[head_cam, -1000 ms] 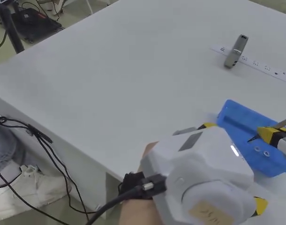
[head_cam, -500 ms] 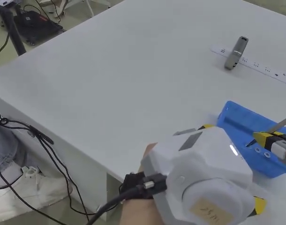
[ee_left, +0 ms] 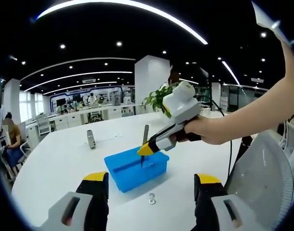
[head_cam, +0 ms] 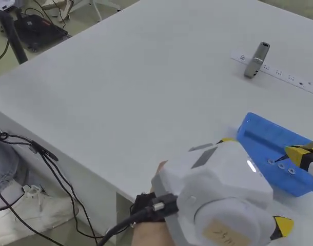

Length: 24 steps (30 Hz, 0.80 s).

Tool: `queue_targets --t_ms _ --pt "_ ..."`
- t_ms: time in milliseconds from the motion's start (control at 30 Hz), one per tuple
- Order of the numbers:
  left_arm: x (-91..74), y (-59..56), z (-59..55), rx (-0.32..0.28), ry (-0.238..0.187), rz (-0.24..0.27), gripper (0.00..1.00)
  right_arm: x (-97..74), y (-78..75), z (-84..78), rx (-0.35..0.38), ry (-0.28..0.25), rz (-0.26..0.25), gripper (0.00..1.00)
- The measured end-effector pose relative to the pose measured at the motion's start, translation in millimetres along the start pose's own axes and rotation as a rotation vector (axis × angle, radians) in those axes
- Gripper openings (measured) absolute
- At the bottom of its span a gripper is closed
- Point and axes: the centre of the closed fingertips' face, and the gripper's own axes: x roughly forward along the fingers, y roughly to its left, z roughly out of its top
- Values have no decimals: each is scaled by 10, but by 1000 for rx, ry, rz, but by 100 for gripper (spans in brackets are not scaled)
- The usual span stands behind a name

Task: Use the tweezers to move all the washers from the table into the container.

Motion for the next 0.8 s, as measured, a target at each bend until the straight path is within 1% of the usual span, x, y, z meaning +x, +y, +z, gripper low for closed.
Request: queue_targets --t_ms 133,167,233,300,367,533,633,800 --pt "3 12 -8 -3 4 4 72 -106 166 113 2 -39 41 4" --pt "3 14 -13 -4 6 5 72 -123 234 115 0 -41 58 4" --pt "4 10 -14 -2 7 3 72 -137 320 99 1 -40 74 4" --pt "6 5 -14 1 8 1 72 -133 430 47 -4 -29 100 4" --pt "7 4 -16 1 9 0 72 -115 500 -29 -9 -6 116 4" --pt "9 2 -24 4 13 0 72 0 648 -299 -14 59 152 4" --pt "9 6 -26 3 14 1 71 51 686 -433 -31 101 161 4" --pt "9 6 -30 3 15 0 71 72 705 -507 -37 122 163 4"
